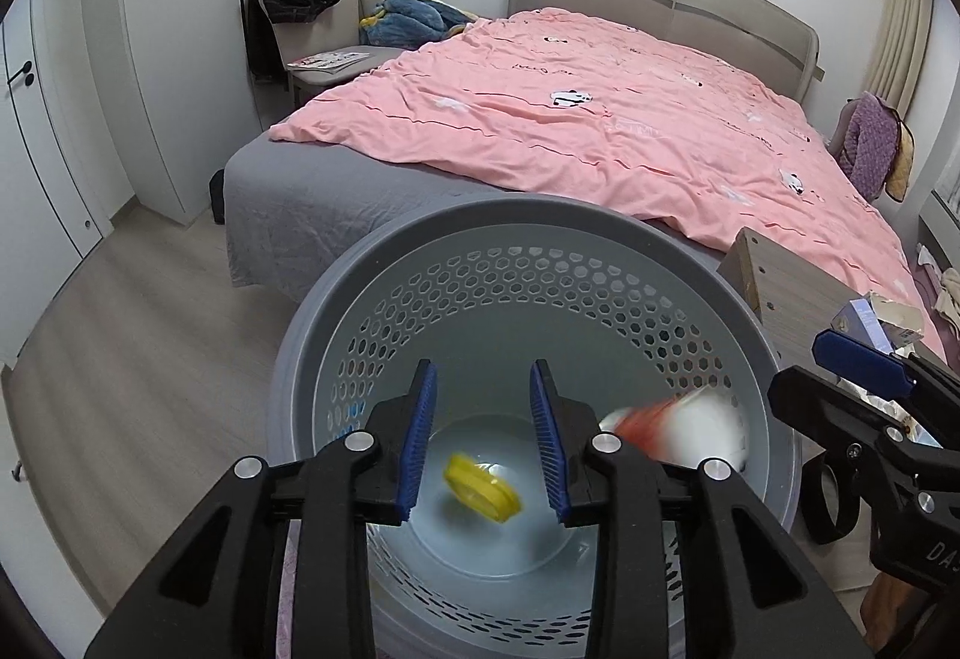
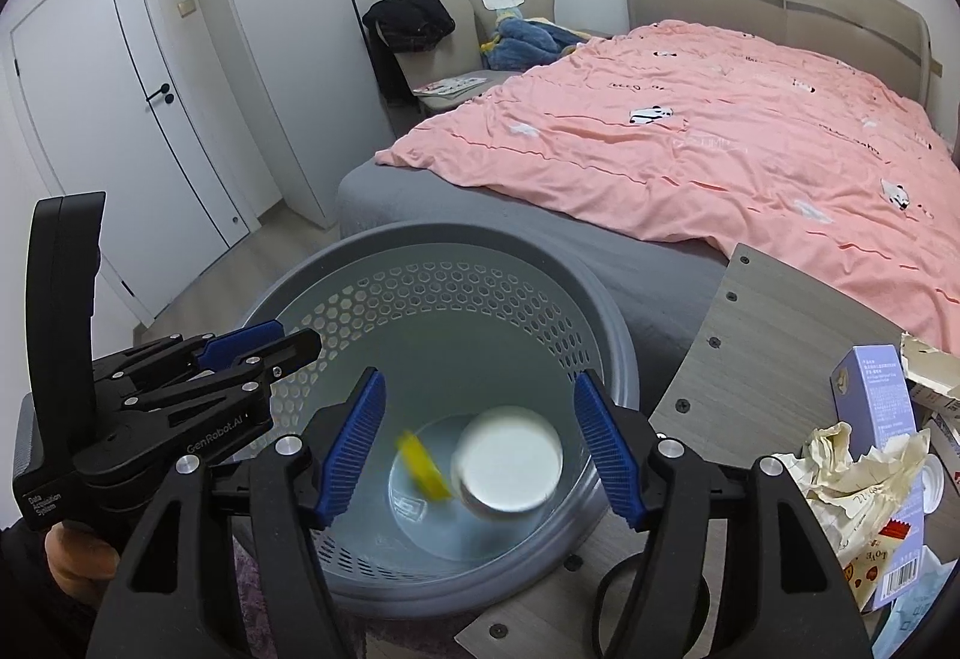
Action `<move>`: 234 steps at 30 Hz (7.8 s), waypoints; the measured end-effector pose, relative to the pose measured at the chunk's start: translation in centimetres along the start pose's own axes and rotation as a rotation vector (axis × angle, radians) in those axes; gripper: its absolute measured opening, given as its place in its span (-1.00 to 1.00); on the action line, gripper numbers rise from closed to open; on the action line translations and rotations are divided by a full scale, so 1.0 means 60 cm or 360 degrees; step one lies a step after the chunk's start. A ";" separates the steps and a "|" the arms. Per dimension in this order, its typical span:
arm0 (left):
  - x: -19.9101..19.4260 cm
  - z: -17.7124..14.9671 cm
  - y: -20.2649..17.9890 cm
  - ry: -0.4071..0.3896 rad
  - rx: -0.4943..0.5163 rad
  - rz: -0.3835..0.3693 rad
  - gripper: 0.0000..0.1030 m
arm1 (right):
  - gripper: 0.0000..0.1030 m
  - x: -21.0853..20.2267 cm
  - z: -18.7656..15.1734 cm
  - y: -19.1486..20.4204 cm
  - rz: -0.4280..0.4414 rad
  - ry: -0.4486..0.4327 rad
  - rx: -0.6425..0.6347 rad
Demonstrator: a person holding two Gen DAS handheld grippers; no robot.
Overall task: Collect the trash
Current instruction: 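Carry both items over the grey basket and open both grippers to drop them, then move both grippers back from the basket toward the table, then grasp the snack wrapper with the right gripper while the left grasps the black elastic band, then carry the wrapper and band over the basket and open both grippers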
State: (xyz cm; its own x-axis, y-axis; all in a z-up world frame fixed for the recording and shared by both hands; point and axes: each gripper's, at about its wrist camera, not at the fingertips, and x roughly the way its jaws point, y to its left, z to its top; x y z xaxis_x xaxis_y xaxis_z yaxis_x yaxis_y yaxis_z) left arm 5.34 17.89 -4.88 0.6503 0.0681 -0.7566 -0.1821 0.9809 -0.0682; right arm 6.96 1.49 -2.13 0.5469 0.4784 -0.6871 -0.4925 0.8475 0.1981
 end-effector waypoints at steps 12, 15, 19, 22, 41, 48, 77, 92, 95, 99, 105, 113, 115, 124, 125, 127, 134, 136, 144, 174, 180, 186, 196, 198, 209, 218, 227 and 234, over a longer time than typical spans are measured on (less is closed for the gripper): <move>-0.011 -0.006 0.012 -0.0007 -0.0014 0.0042 -0.03 | 0.25 0.001 -0.005 0.004 0.0013 0.0010 0.0017; -0.015 -0.005 0.012 -0.0016 -0.0013 0.0057 0.00 | 0.25 -0.001 -0.007 0.007 0.0016 0.0009 0.0014; -0.021 -0.004 0.012 -0.0027 -0.0014 0.0065 0.08 | 0.27 -0.005 -0.008 0.009 0.0020 0.0003 0.0012; -0.026 -0.004 0.012 -0.0035 -0.0009 0.0073 0.12 | 0.29 -0.010 -0.010 0.009 0.0020 -0.0003 0.0014; -0.049 -0.007 0.000 -0.0037 -0.0001 0.0122 0.45 | 0.55 -0.059 -0.024 -0.023 -0.0046 -0.0064 0.0066; -0.049 -0.014 -0.022 -0.0025 0.0036 0.0079 0.46 | 0.65 -0.080 -0.028 -0.054 -0.0088 -0.0097 0.0135; -0.131 -0.064 -0.212 -0.0096 0.0349 -0.0159 0.46 | 0.67 -0.284 -0.175 -0.185 -0.0358 -0.0274 0.0477; -0.107 -0.098 -0.225 -0.0014 0.0342 -0.0106 0.46 | 0.64 -0.192 -0.224 -0.179 -0.0348 -0.0072 0.0462; -0.102 -0.096 -0.217 -0.0005 0.0318 -0.0109 0.46 | 0.55 -0.170 -0.216 -0.181 -0.0385 -0.0039 0.0451; -0.097 -0.091 -0.208 -0.0008 0.0298 -0.0112 0.46 | 0.43 -0.143 -0.210 -0.182 -0.0461 0.0018 0.0421; -0.090 -0.089 -0.202 0.0002 0.0287 -0.0125 0.46 | 0.24 -0.117 -0.208 -0.176 -0.0554 0.0084 0.0365; -0.092 -0.091 -0.201 -0.0001 0.0284 -0.0155 0.46 | -0.13 -0.120 -0.209 -0.172 -0.0579 0.0089 0.0334; -0.094 -0.093 -0.202 -0.0001 0.0288 -0.0166 0.46 | -0.16 -0.125 -0.209 -0.169 -0.0580 0.0077 0.0332; -0.103 -0.104 -0.219 0.0013 0.0334 -0.0220 0.46 | -0.17 -0.168 -0.215 -0.167 -0.0553 0.0011 0.0372; -0.104 -0.106 -0.222 0.0017 0.0339 -0.0228 0.46 | -0.17 -0.174 -0.215 -0.167 -0.0554 0.0001 0.0381; -0.106 -0.108 -0.228 0.0027 0.0347 -0.0250 0.46 | -0.17 -0.189 -0.219 -0.171 -0.0550 -0.0022 0.0402; -0.098 -0.119 -0.254 0.0103 0.0386 -0.0324 0.46 | -0.17 -0.233 -0.230 -0.178 -0.0525 -0.0092 0.0448; -0.093 -0.123 -0.264 0.0132 0.0392 -0.0340 0.46 | -0.17 -0.243 -0.235 -0.179 -0.0517 -0.0112 0.0450; -0.069 -0.139 -0.306 0.0207 0.0445 -0.0326 0.46 | -0.17 -0.265 -0.251 -0.185 -0.0465 -0.0169 0.0459; -0.016 -0.131 -0.349 0.0231 0.0527 -0.0250 -0.67 | -0.17 -0.270 -0.267 -0.206 -0.0376 -0.0203 0.0499; -0.051 -0.110 -0.322 0.0128 0.0486 -0.0276 -0.67 | -0.17 -0.261 -0.243 -0.194 -0.0375 -0.0192 0.0453; -0.079 -0.080 -0.276 0.0014 0.0419 -0.0260 -0.67 | -0.17 -0.238 -0.195 -0.162 -0.0326 -0.0197 0.0343; -0.077 -0.030 -0.159 -0.0063 0.0313 -0.0113 -0.67 | -0.17 -0.143 -0.095 -0.082 -0.0145 -0.0136 0.0158; -0.070 -0.024 -0.136 -0.0056 0.0299 -0.0085 -0.67 | -0.17 -0.124 -0.077 -0.067 -0.0110 -0.0120 0.0131; -0.021 -0.002 -0.037 0.0013 0.0179 -0.0029 -0.67 | -0.17 -0.014 -0.006 0.012 0.0028 -0.0001 -0.0008; -0.006 0.010 0.001 0.0010 0.0106 -0.0038 -0.51 | -0.10 0.019 0.005 0.023 0.0016 0.0048 -0.0024; -0.016 0.004 0.017 -0.0025 0.0060 0.0018 0.16 | 0.16 0.010 0.005 0.019 -0.0027 0.0016 -0.0025; -0.021 -0.001 0.019 -0.0025 0.0046 0.0046 0.27 | 0.17 0.009 -0.002 0.017 -0.0023 0.0027 -0.0020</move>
State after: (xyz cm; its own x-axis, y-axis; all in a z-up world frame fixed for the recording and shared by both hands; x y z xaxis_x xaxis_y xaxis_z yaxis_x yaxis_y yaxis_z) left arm 4.29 18.93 -4.04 0.6567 0.0990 -0.7476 -0.1798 0.9833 -0.0277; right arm 6.67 2.59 -2.38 0.5425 0.4623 -0.7014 -0.4934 0.8511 0.1792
